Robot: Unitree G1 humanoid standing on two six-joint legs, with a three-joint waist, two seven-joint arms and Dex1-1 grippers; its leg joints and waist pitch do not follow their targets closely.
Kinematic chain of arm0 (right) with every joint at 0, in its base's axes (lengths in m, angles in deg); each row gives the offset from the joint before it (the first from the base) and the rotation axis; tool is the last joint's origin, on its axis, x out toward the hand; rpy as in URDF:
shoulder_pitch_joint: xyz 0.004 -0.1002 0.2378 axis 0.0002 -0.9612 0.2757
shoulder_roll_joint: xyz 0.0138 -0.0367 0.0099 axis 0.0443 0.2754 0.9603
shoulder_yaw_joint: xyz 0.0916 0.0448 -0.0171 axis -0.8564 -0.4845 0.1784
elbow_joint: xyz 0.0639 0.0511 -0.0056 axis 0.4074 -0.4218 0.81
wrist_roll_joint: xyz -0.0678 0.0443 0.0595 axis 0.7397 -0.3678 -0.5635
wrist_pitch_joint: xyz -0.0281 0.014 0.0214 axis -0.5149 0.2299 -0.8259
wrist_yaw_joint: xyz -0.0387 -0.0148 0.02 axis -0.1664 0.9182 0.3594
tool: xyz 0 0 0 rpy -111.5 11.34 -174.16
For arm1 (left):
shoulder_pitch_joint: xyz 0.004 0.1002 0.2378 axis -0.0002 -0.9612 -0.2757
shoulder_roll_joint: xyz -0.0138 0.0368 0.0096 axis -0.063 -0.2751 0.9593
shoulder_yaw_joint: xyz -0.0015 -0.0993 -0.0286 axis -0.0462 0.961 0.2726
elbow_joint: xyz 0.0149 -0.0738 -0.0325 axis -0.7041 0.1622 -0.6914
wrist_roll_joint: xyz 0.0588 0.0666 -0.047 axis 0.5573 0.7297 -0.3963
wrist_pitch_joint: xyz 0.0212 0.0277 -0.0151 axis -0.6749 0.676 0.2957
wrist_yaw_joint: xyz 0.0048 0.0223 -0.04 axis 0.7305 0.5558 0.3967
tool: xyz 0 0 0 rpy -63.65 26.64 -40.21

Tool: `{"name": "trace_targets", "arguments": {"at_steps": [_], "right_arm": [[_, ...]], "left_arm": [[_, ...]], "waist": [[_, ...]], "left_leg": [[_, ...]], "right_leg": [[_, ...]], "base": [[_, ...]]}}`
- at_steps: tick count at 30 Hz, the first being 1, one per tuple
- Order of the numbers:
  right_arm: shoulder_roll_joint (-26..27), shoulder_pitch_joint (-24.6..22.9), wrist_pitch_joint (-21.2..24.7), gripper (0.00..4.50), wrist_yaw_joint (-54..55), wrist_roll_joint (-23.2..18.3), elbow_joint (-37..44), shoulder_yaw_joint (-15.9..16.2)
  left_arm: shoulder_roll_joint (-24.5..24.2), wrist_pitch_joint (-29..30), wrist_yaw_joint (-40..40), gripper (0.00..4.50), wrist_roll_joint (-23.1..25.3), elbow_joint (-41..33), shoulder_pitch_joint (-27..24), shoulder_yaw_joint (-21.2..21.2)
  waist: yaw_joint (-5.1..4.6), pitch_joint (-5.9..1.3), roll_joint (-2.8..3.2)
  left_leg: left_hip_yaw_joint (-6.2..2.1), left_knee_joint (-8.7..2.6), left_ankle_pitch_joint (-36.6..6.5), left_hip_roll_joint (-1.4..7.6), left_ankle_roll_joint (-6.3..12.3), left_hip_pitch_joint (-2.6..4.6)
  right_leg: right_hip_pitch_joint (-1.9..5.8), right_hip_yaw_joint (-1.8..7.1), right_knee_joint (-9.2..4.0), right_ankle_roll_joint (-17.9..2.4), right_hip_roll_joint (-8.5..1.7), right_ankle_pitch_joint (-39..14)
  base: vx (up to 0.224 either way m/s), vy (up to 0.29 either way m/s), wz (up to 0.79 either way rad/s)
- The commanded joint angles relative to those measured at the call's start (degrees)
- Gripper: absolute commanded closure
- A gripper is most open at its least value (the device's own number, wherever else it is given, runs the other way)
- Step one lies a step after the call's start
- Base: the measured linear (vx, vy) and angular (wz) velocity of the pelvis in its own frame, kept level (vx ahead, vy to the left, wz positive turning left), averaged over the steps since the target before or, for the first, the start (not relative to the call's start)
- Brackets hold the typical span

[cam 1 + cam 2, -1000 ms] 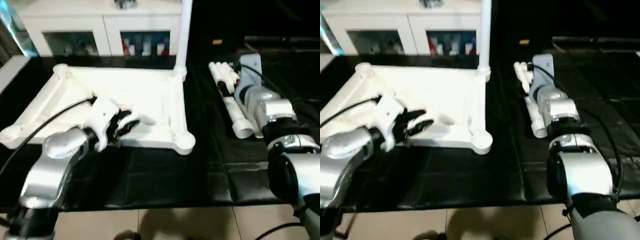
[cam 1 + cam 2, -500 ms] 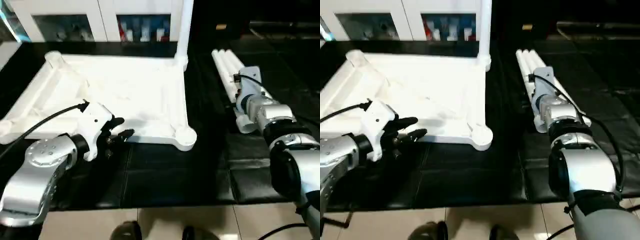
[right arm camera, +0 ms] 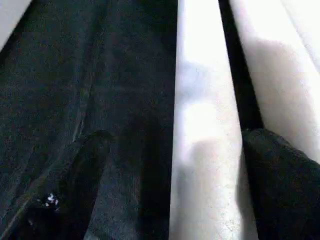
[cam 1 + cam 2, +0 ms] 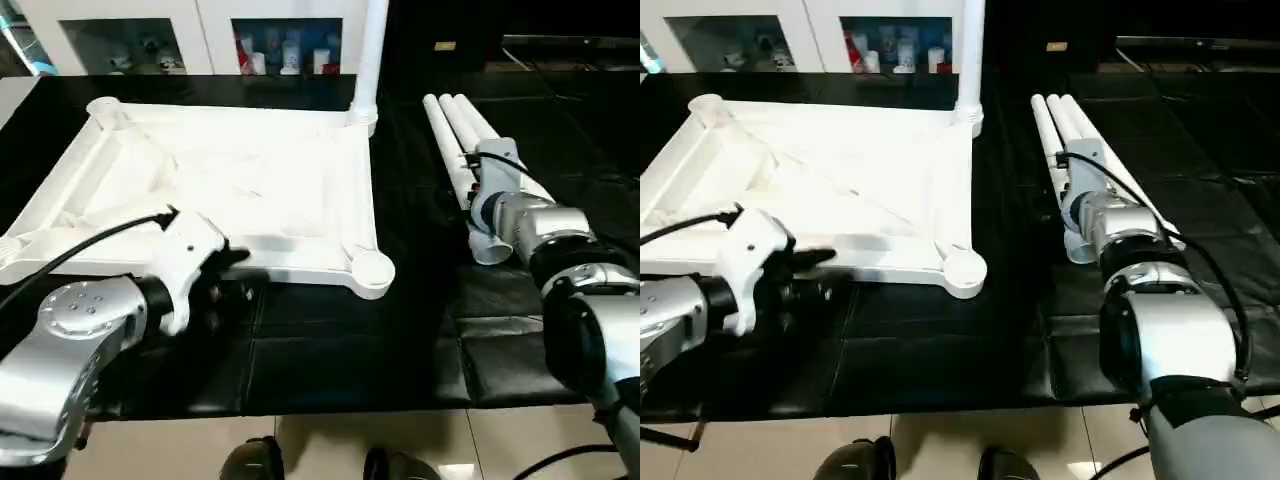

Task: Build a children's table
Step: Pick table leg

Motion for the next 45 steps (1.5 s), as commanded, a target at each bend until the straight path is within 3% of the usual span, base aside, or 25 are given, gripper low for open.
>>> {"name": "trace_targets", "arguments": {"at_steps": [1,17,24,29,37,40,45], "right_arm": [[-0.31,0.01,1.98,0.19,-1.07,-0.1,-1.64,0.17],[-0.67,-0.52,5.27,1.49,-3.36,-0.32,-1.75,-1.04],[-0.72,-1.53,3.65,2.19,-3.87,0.77,-1.5,-0.25],[-0.58,-2.31,2.6,2.58,-4.04,-0.2,-1.24,-1.35],[-0.19,-2.91,-0.4,2.7,-1.93,-1.8,-0.83,-3.72],[-0.13,-2.84,-0.32,2.7,-1.55,-1.85,-0.82,-3.83],[0.75,-3.14,-4.92,2.71,-0.58,-1.86,-0.18,-4.08]], "left_arm": [[-0.5,0.9,-0.2,2.26,-0.52,-1.04,0.01,-0.93],[-1.49,1.65,0.26,2.24,-2.31,-0.92,1.43,-2.03],[-1.53,1.11,0.82,2.24,-2.69,-0.16,2.14,-2.49],[-1.27,0.69,1.34,2.24,-2.83,0.43,2.74,-2.7],[-0.49,0.46,2.22,2.24,-3.18,0.98,3.72,-3.43],[-0.31,0.33,2.36,2.24,-3.21,1.13,3.88,-3.64],[0.23,-0.29,2.96,2.24,-3.06,1.79,4.44,-4.1]], "waist": [[0.05,-3.58,-0.08],[0.14,-4.24,-0.47],[0.14,-4.58,-0.68],[0.11,-4.75,-0.81],[0.14,-4.85,-0.86],[0.11,-4.93,-0.98],[0.11,-5.2,-0.93]], "left_leg": [[-1.55,-3.83,-9.58,3.45,4.6,1.86],[-1.46,-3.48,-7.27,3.41,4.77,1.83],[-1.38,-3.2,-6.27,3.32,5.05,1.73],[-1.39,-3.12,-6.77,3.35,4.79,1.78],[-1.5,-3.13,-9.66,3.31,2.98,1.87],[-1.52,-3.07,-9.65,3.27,2.88,1.79],[-1.46,-2.86,-8.99,3.18,3.1,1.75]], "right_leg": [[3.28,3.59,-3.27,-15.74,-4.26,-7.99],[3.59,3.61,-2.92,-16.11,-4.38,-6.77],[3.71,3.62,-2.73,-16.31,-4.42,-6.03],[3.72,3.58,-2.69,-16.16,-4.32,-6.51],[3.67,3.74,-2.91,-15.11,-4.5,-9.81],[3.7,3.75,-2.85,-14.88,-4.52,-9.87],[3.64,3.71,-2.68,-14.92,-4.45,-9.25]], "base": [[0.0,0.0,0.0],[0.0,0.0,0.0],[0.0,0.0,0.0],[0.0,0.0,0.0],[0.0,0.0,0.0],[0.0,0.0,0.0],[0.0,0.0,0.0]]}}
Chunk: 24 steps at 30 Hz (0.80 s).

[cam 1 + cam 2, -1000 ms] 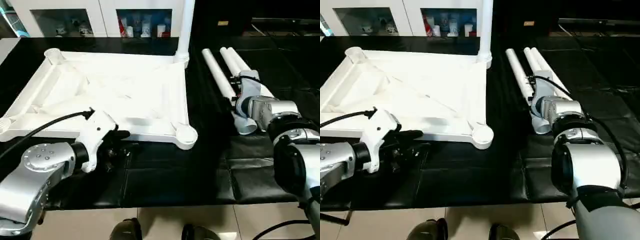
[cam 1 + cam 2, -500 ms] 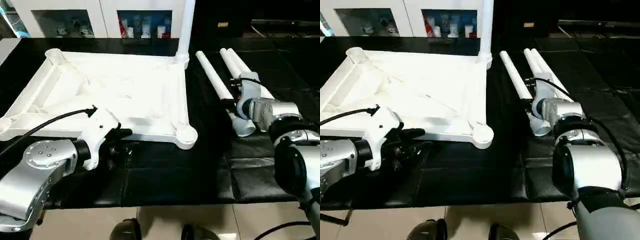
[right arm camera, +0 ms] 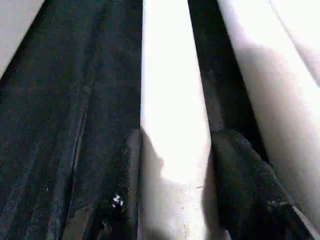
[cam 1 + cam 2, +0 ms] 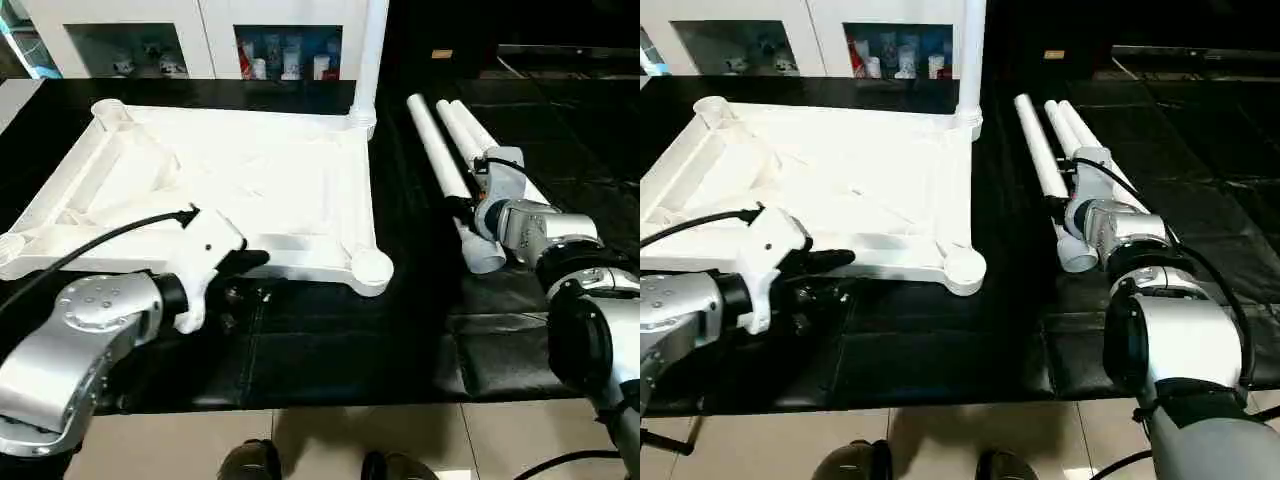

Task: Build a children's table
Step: Pick table leg

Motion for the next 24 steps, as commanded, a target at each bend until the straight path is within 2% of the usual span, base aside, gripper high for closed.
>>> {"name": "trace_targets", "arguments": {"at_steps": [1,5,6,9,12,13,14,15,16,17,18,19,20,21,22,23,24], "right_arm": [[0.81,-0.97,-3.26,2.71,-0.44,-0.98,0.22,-0.99],[1.05,-0.85,-6.52,2.71,-0.17,-1.34,1.12,-1.62],[1.04,-0.83,-7.19,2.71,0.14,-1.05,1.42,-1.52],[1.29,-0.49,-6.46,2.71,-2.01,-3.45,2.2,-3.61],[1.47,-1.12,-11.34,2.71,-5.26,-5.05,4.28,-4.4],[1.46,-1.22,-12.12,2.71,-6.19,-5.83,4.79,-4.95],[1.44,-1.67,-12.2,2.71,-7.95,-7.87,6.64,-6.42],[1.43,-2.63,-11.79,2.71,-10.72,-10.05,9.6,-7.77],[1.49,-3.59,-11.03,2.71,-12.71,-11.59,12.18,-8.54],[1.49,-3.59,-11.03,2.71,-12.71,-11.59,12.18,-8.54],[1.62,-4.87,-9.67,2.71,-14.82,-13.42,15.46,-9.23],[1.67,-5.53,-8.92,2.71,-16.09,-14.51,17.12,-9.67],[1.8,-6.56,-7.68,2.71,-17.1,-15.69,19.58,-10.03],[1.96,-8.12,-5.64,2.71,-18.63,-17.65,23.25,-10.67],[2.53,-11.43,-1.71,2.71,-20.11,-21.26,30.74,-11.41],[3.07,-14.31,1.54,2.71,-21.14,-24.32,36.96,-11.72],[3.62,-17.3,3.98,2.71,-21.96,-27.12,42.79,-11.72]], "left_arm": [[0.44,-1.12,0.54,2.24,-0.18,0.52,0.6,-0.34],[1.71,-2.21,1.67,2.24,0.22,1.68,1.28,-0.18],[2.21,-2.7,2.05,2.24,0.37,2.36,1.73,-0.23],[3.54,-3.81,2.91,2.24,0.87,4.15,3.08,-0.61],[5.23,-5.36,4.4,2.24,1.21,6.28,4.78,-1.0],[6.04,-5.9,4.85,2.24,1.25,7.38,5.58,-1.1],[7.55,-6.5,5.91,2.24,1.33,8.57,6.7,-0.98],[9.35,-7.19,7.25,2.24,1.52,9.96,7.97,-0.93],[10.49,-7.63,8.17,2.24,1.73,10.73,8.7,-0.99],[10.49,-7.63,8.17,2.24,1.73,10.73,8.7,-0.99],[11.82,-8.11,9.19,2.24,1.94,11.84,9.56,-1.11],[12.68,-8.61,9.82,2.24,2.13,12.9,10.23,-1.27],[13.34,-8.89,10.27,2.24,2.17,13.52,10.68,-1.42],[14.33,-9.78,10.59,2.24,2.33,15.06,11.67,-1.93],[15.64,-10.4,11.16,2.24,2.44,16.59,12.92,-2.29],[16.67,-10.9,11.64,2.24,2.42,17.89,14.01,-2.39],[17.78,-11.48,12.19,2.24,2.25,19.5,15.33,-2.23]], "waist": [[0.18,-5.16,-0.35],[0.14,-5.39,-0.26],[0.21,-5.75,-0.04],[0.35,-6.04,-0.1],[0.61,-6.72,0.2],[0.81,-7.18,0.41],[0.87,-7.1,0.25],[1.25,-7.72,0.44],[1.25,-7.63,0.28],[1.65,-7.61,0.34],[1.78,-7.73,0.64],[1.96,-7.65,0.34],[2.04,-7.66,0.29],[2.08,-7.46,0.34],[2.58,-7.58,0.68],[3.01,-7.48,0.62],[3.3,-7.63,0.62]], "left_leg": [[-1.47,-3.62,-9.03,3.16,3.04,1.67],[-1.42,-3.41,-8.13,3.08,3.6,1.59],[-1.43,-3.28,-7.74,3.09,3.68,1.66],[-1.38,-3.08,-7.12,3.02,4.37,1.6],[-1.42,-2.76,-5.91,3.1,4.83,1.6],[-1.42,-2.55,-5.78,3.12,5.06,1.7],[-1.42,-2.54,-5.5,3.14,5.39,1.6],[-1.4,-2.27,-5.21,3.19,5.51,1.74],[-1.34,-2.26,-5.26,3.11,5.75,1.63],[-1.43,-2.22,-5.51,3.25,6.09,1.55],[-1.53,-2.12,-5.57,3.29,5.92,1.54],[-1.42,-2.15,-6.57,3.2,5.97,1.58],[-1.43,-2.15,-7.63,3.12,5.66,1.53],[-1.44,-2.18,-8.06,3.01,5.51,1.48],[-1.51,-2.19,-9.47,3.18,4.76,1.83],[-1.52,-2.38,-10.2,3.12,4.49,1.95],[-1.78,-2.47,-9.75,3.25,4.24,1.97]], "right_leg": [[3.67,3.54,-3.61,-14.86,-4.54,-9.09],[3.72,3.54,-3.32,-15.39,-4.39,-7.15],[3.85,3.51,-3.17,-15.59,-4.39,-6.63],[3.99,3.45,-3.02,-16.06,-4.25,-4.81],[4.16,3.3,-2.65,-16.69,-4.34,-2.85],[4.24,3.26,-2.46,-16.86,-4.33,-2.22],[4.27,3.27,-2.48,-17.14,-4.32,-1.62],[4.43,3.25,-2.27,-17.29,-4.36,-0.65],[4.41,3.26,-2.33,-17.32,-4.27,-0.36],[4.43,3.28,-2.36,-17.04,-4.34,-0.4],[4.37,3.23,-2.19,-17.17,-4.42,-0.73],[4.31,3.23,-2.51,-16.71,-4.36,-2.25],[4.31,3.24,-2.81,-16.3,-4.41,-4.37],[4.29,3.25,-3.02,-15.76,-4.31,-5.7],[4.05,3.28,-3.33,-14.63,-4.43,-8.46],[4.1,3.35,-3.79,-12.54,-4.13,-10.12],[4.16,3.35,-3.56,-11.89,-4.15,-9.91]], "base": [[0.0,0.0,0.0],[0.0,0.0,0.0],[0.0,0.0,0.0],[0.0,0.0,0.0],[0.0,0.0,0.0],[0.0,0.0,0.0],[0.0,0.0,0.0],[0.0,0.0,0.0],[0.0,0.0,0.0],[0.0,0.0,0.0],[0.0,0.0,0.0],[0.0,0.0,0.0],[0.0,0.0,0.0],[0.0,0.0,0.0],[0.0,0.0,0.0],[0.0,0.0,0.0],[0.0,0.0,0.0]]}}
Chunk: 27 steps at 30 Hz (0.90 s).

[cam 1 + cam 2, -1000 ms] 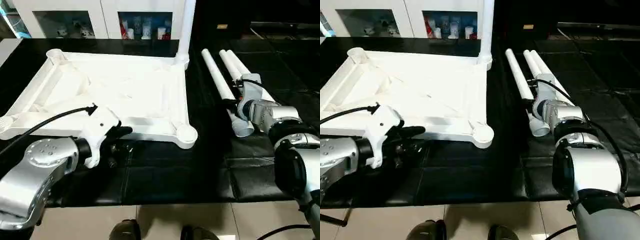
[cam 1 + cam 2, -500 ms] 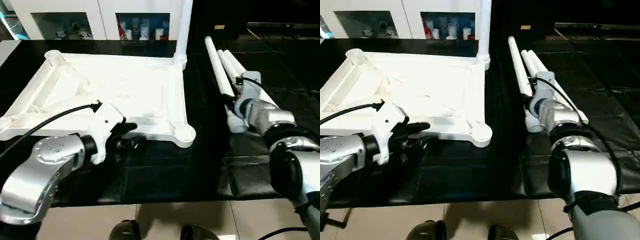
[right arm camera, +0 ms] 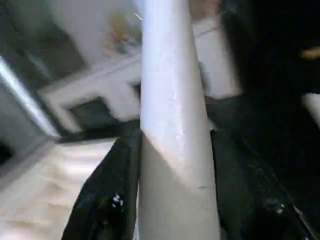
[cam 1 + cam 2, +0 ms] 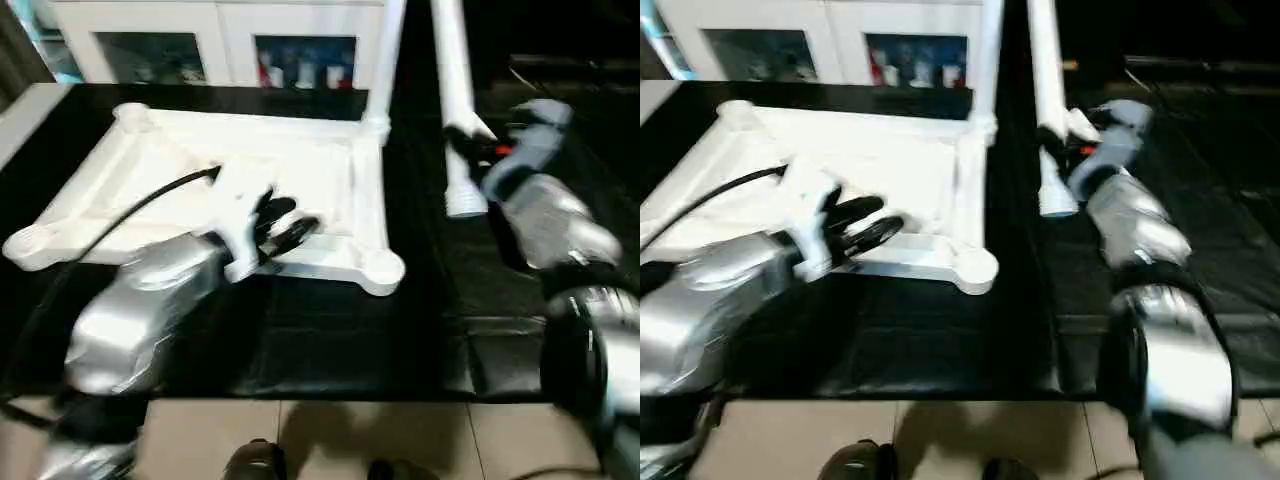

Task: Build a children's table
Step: Pick table leg

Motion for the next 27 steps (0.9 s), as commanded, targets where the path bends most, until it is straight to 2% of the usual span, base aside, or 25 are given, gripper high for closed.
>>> {"name": "trace_targets", "arguments": {"at_steps": [1,2,3,4,6,7,8,9,10,11,12,14,15,16,17,18,22,24,25,26,27], "right_arm": [[0.75,-2.71,4.53,2.72,-2.23,-5.41,8.77,-0.45],[1.12,-4.19,5.79,2.72,-2.5,-7.2,11.26,-0.68],[1.38,-5.14,6.69,2.72,-2.73,-8.43,12.83,-0.93],[1.7,-6.08,7.18,2.72,-3.02,-9.46,14.31,-1.06],[1.96,-6.67,7.66,2.72,-3.22,-10.2,15.31,-1.1],[2.72,-8.41,8.72,2.72,-3.63,-11.83,18.22,-1.04],[3.2,-9.29,9.27,2.72,-3.9,-12.6,19.58,-0.93],[3.51,-9.76,9.9,2.72,-4.22,-13.37,20.34,-0.89],[4.36,-10.92,11.65,2.72,-4.67,-15.19,22.49,-0.91],[5.22,-12.13,13.95,2.72,-5.34,-17.43,24.84,-0.69],[5.64,-12.64,14.78,2.72,-5.66,-18.27,25.8,-0.38],[6.0,-13.47,16.08,2.72,-5.18,-19.22,27.63,-0.28],[6.76,-14.51,18.42,2.72,-4.7,-21.11,29.88,-0.12],[7.2,-14.94,19.31,2.72,-4.98,-22.0,30.57,0.16],[7.2,-14.94,19.31,2.72,-4.98,-22.0,30.57,0.16],[8.34,-16.11,20.55,2.72,-5.24,-23.01,31.91,1.72],[9.37,-17.84,22.2,2.72,-4.91,-23.45,34.83,4.6],[9.43,-18.42,23.42,2.72,-5.29,-23.6,36.56,5.95],[9.41,-18.58,23.94,2.72,-5.35,-23.74,37.1,6.19],[9.41,-18.56,24.19,2.72,-5.31,-23.79,37.25,6.31],[9.25,-18.43,24.81,2.72,-5.22,-23.78,37.52,6.67]], "left_arm": [[1.05,-1.39,1.15,2.24,0.35,2.52,2.17,-0.01],[1.75,-1.74,1.0,2.24,-0.19,3.5,3.16,0.36],[2.31,-2.11,0.86,2.24,-0.49,4.38,3.9,0.63],[2.92,-2.39,0.82,2.07,-0.87,5.25,4.62,1.0],[3.27,-2.68,0.6,1.89,-1.14,5.88,5.16,1.16],[4.12,-3.8,0.2,1.86,-1.48,7.54,6.58,1.38],[4.76,-4.76,0.34,1.79,-1.44,8.89,7.64,1.53],[5.36,-5.21,0.63,1.6,-1.56,9.92,8.45,1.82],[6.98,-5.88,1.57,1.6,-2.38,12.16,10.22,2.87],[9.17,-5.85,2.94,1.54,-4.1,14.25,12.03,4.75],[10.35,-5.55,3.59,1.49,-5.25,15.3,12.95,5.94],[11.1,-5.6,3.97,1.32,-5.91,16.32,13.64,6.66],[12.34,-5.75,4.85,1.22,-6.93,18.02,14.89,7.92],[13.1,-5.54,5.12,1.11,-7.86,18.63,15.48,8.69],[13.1,-5.54,5.12,1.03,-7.86,18.63,15.48,8.69],[14.91,-4.87,5.34,0.94,-10.5,19.74,16.88,10.57],[16.03,-4.55,4.29,0.69,-12.58,21.08,18.42,11.68],[16.65,-3.88,3.74,0.52,-13.95,20.95,18.87,12.22],[16.88,-3.7,3.75,0.49,-14.42,21.02,19.06,12.43],[17.11,-3.5,3.82,0.48,-14.82,21.04,19.2,12.63],[17.69,-3.05,4.11,0.48,-15.88,21.19,19.63,13.07]], "waist": [[0.23,-7.03,0.02],[0.2,-7.17,-0.18],[0.15,-7.04,0.0],[0.24,-6.96,0.08],[0.24,-7.07,-0.02],[0.13,-7.03,0.22],[0.24,-7.07,0.37],[0.24,-7.07,0.33],[0.19,-7.23,0.28],[0.33,-7.3,0.3],[0.38,-7.42,0.31],[0.49,-7.74,0.17],[0.36,-7.73,0.33],[0.52,-7.75,0.32],[0.56,-7.88,0.27],[0.53,-7.86,0.32],[0.88,-7.9,0.27],[0.91,-7.9,0.37],[1.03,-7.86,0.0],[1.1,-7.84,0.19],[1.21,-7.85,-0.35]], "left_leg": [[-1.74,-3.92,-10.11,3.24,3.56,2.07],[-1.87,-3.98,-10.47,3.17,2.95,1.85],[-1.78,-3.98,-10.78,3.01,2.78,1.77],[-1.68,-3.92,-12.19,2.85,2.1,1.81],[-1.8,-3.92,-12.34,2.85,1.8,1.67],[-1.72,-3.9,-12.37,2.73,1.83,1.63],[-1.62,-3.83,-12.72,2.64,1.99,1.88],[-1.58,-3.82,-12.74,2.54,2.08,1.83],[-1.72,-3.91,-12.08,2.57,2.14,1.6],[-1.58,-3.78,-11.75,2.46,2.27,1.68],[-1.7,-3.79,-11.64,2.57,2.38,1.75],[-1.99,-3.79,-10.36,2.79,2.71,1.33],[-2.02,-3.81,-9.93,2.78,2.84,1.26],[-1.79,-3.62,-9.72,2.66,3.32,1.47],[-1.75,-3.57,-8.94,2.5,3.66,1.22],[-1.72,-3.57,-8.75,2.5,3.85,1.2],[-1.78,-3.72,-8.55,2.69,3.98,1.27],[-1.89,-3.85,-9.36,2.86,3.42,1.37],[-1.86,-3.9,-9.39,2.88,3.23,1.4],[-1.89,-3.95,-9.45,2.94,3.19,1.42],[-1.77,-4.01,-9.73,3.02,3.02,1.5]], "right_leg": [[3.78,3.26,-4.62,-11.29,-4.19,-10.36],[3.88,3.09,-4.6,-11.27,-4.38,-11.72],[3.84,3.1,-4.89,-11.14,-4.4,-12.92],[3.67,3.15,-5.43,-10.08,-4.59,-16.62],[3.73,3.08,-5.54,-9.31,-4.78,-18.3],[3.55,3.04,-5.84,-8.58,-4.62,-19.52],[3.3,3.12,-6.17,-7.71,-4.56,-20.45],[3.26,3.1,-6.3,-7.28,-4.47,-20.82],[3.55,2.94,-6.18,-7.09,-4.51,-20.41],[3.45,2.9,-6.37,-6.59,-4.39,-20.16],[3.49,2.88,-6.27,-6.89,-4.52,-19.7],[3.69,2.7,-5.69,-7.95,-4.65,-17.05],[3.72,2.68,-5.59,-8.29,-4.6,-16.29],[3.47,2.76,-5.83,-8.28,-4.62,-15.81],[3.73,2.68,-5.71,-8.39,-4.66,-15.5],[3.68,2.69,-5.81,-8.36,-4.67,-15.63],[3.56,2.57,-6.02,-7.55,-4.63,-16.8],[3.51,2.54,-6.13,-7.33,-4.72,-17.62],[3.54,2.59,-6.1,-7.1,-4.78,-17.92],[3.47,2.62,-6.1,-6.97,-4.78,-18.17],[3.42,2.66,-6.29,-6.7,-4.91,-18.88]], "base": [[0.0,0.0,0.0],[0.0,0.0,0.0],[0.0,0.0,0.0],[0.0,0.0,0.0],[0.0,0.0,0.0],[0.0,0.0,0.0],[0.0,0.0,0.0],[0.0,0.0,0.0],[0.0,0.0,0.0],[0.0,0.0,0.0],[0.0,0.0,0.0],[0.0,0.0,0.0],[0.0,0.0,0.0],[0.0,0.0,0.0],[0.0,0.0,0.0],[0.0,0.0,0.0],[0.0,0.0,0.0],[0.0,0.0,0.0],[0.0,0.0,0.0],[0.0,0.0,0.0],[0.0,0.0,0.0]]}}
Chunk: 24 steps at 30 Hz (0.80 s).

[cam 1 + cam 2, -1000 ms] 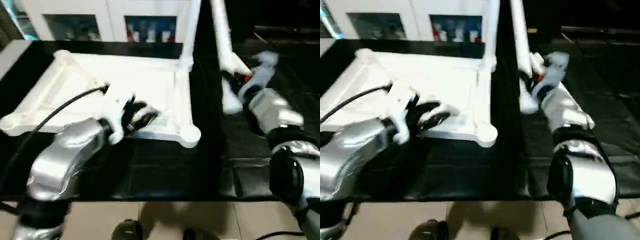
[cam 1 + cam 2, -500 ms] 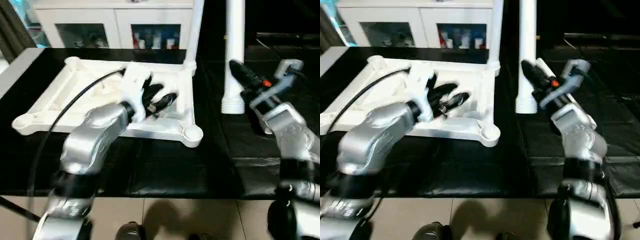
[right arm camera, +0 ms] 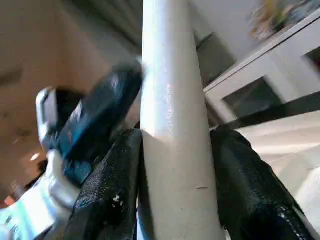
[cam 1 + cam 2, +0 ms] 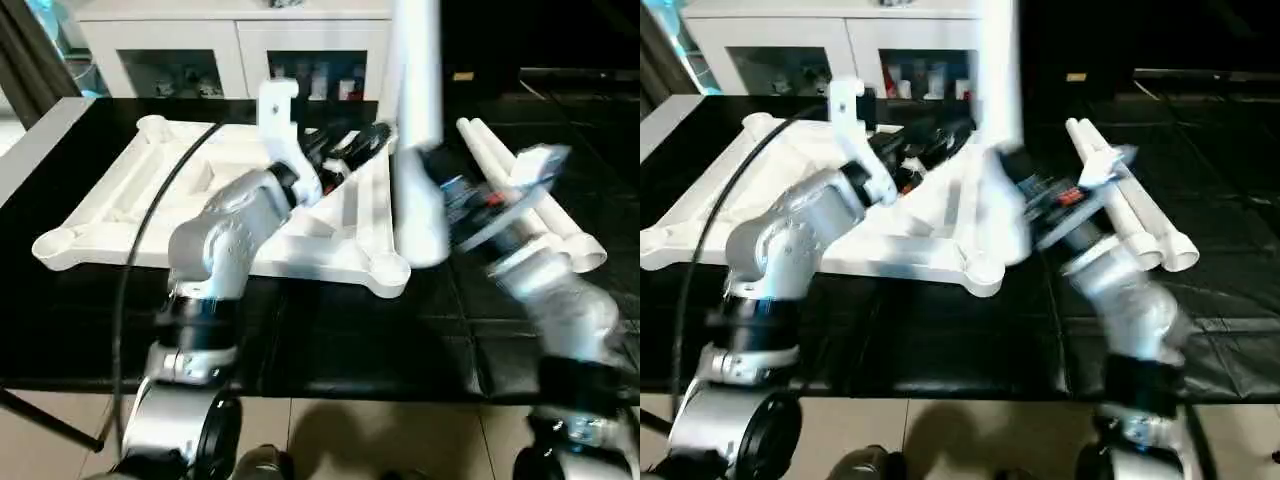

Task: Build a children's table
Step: Pick table leg

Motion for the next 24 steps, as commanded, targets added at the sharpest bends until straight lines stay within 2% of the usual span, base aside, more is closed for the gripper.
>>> {"name": "trace_targets", "arguments": {"at_steps": [1,3,5,8,11,12,15,17,20,22,24], "right_arm": [[-0.45,0.46,1.04,2.72,-0.27,-0.72,2.17,0.56],[-0.74,0.5,1.02,2.72,-0.36,-0.14,2.17,1.13],[-1.2,0.45,1.06,2.72,-0.77,0.47,2.59,2.34],[-1.82,0.3,0.49,2.72,-1.12,1.72,3.18,3.89],[-2.57,0.29,-1.79,2.72,-0.8,5.39,3.56,6.56],[-2.68,0.33,-2.28,2.72,-0.73,6.11,3.58,6.98],[-3.33,0.64,-5.32,2.72,-0.07,10.5,4.19,9.67],[-3.86,0.84,-7.38,2.72,0.73,13.55,4.67,11.74],[-4.21,1.23,-10.46,2.72,1.56,17.13,5.02,14.39],[-4.25,1.4,-12.9,2.72,2.07,19.88,5.43,16.31],[-4.05,1.46,-14.04,2.72,2.18,21.14,5.48,16.97]], "left_arm": [[0.38,1.03,0.25,0.48,-1.57,0.24,1.25,0.86],[0.88,1.28,0.52,0.48,-2.73,-0.02,1.52,1.52],[1.38,2.3,0.47,0.48,-4.51,-0.74,1.96,2.37],[1.27,2.68,0.55,0.48,-4.69,-0.83,2.16,2.12],[1.33,4.11,2.16,0.48,-4.46,-0.76,2.45,2.06],[1.4,4.38,2.59,0.48,-4.38,-0.68,2.54,2.1],[1.98,5.28,6.29,0.48,-3.57,0.06,3.33,2.63],[2.9,5.72,9.83,0.83,-3.31,0.5,3.97,3.54],[4.15,5.33,15.22,0.88,-2.67,1.54,5.09,5.19],[4.93,4.36,18.79,1.22,-2.22,2.35,6.09,6.54],[5.26,3.88,20.38,1.27,-2.14,2.59,6.6,7.23]], "waist": [[0.12,-5.96,-1.53],[0.17,-5.97,-1.34],[0.06,-5.93,-2.0],[0.13,-5.78,-1.84],[0.01,-5.85,-1.78],[-0.03,-5.89,-1.96],[-0.02,-5.88,-1.93],[-0.01,-5.96,-1.92],[-0.07,-5.93,-1.92],[0.02,-6.0,-1.82],[-0.13,-5.92,-1.95]], "left_leg": [[-1.78,-4.0,-10.01,3.03,2.71,1.72],[-1.86,-4.15,-10.63,3.13,2.2,1.82],[-1.83,-4.32,-11.86,3.1,1.52,1.91],[-1.91,-4.52,-12.48,3.18,1.03,2.05],[-2.0,-4.68,-13.12,3.28,0.54,2.19],[-2.02,-4.67,-12.72,3.28,0.27,2.03],[-1.96,-4.61,-12.49,3.16,0.23,1.99],[-1.97,-4.55,-11.8,3.2,0.32,1.92],[-1.95,-4.44,-11.87,3.01,0.74,1.8],[-2.0,-4.32,-11.51,3.0,1.05,1.75],[-1.97,-4.38,-11.79,2.92,1.26,1.76]], "right_leg": [[3.25,2.84,-5.57,-7.24,-4.82,-19.5],[3.16,2.84,-5.68,-6.76,-4.83,-19.96],[3.3,2.81,-5.84,-6.27,-4.98,-20.95],[3.18,2.88,-6.07,-5.5,-4.98,-21.99],[3.24,2.89,-6.16,-4.86,-5.0,-22.73],[3.27,2.93,-6.0,-4.79,-5.01,-22.02],[3.3,3.0,-6.08,-4.89,-5.08,-21.53],[3.33,3.01,-5.88,-5.01,-4.9,-20.15],[3.48,3.0,-5.94,-5.03,-4.89,-19.96],[3.47,2.96,-5.9,-5.09,-4.88,-19.72],[3.46,2.92,-6.06,-4.84,-4.76,-20.09]], "base": [[0.0,0.0,0.0],[0.0,0.0,0.0],[0.0,0.0,0.0],[0.0,0.0,0.0],[0.0,0.0,0.0],[0.0,0.0,0.0],[0.0,0.0,0.0],[0.0,0.0,0.0],[0.0,0.0,0.0],[0.0,0.0,0.0],[0.0,0.0,0.0]]}}
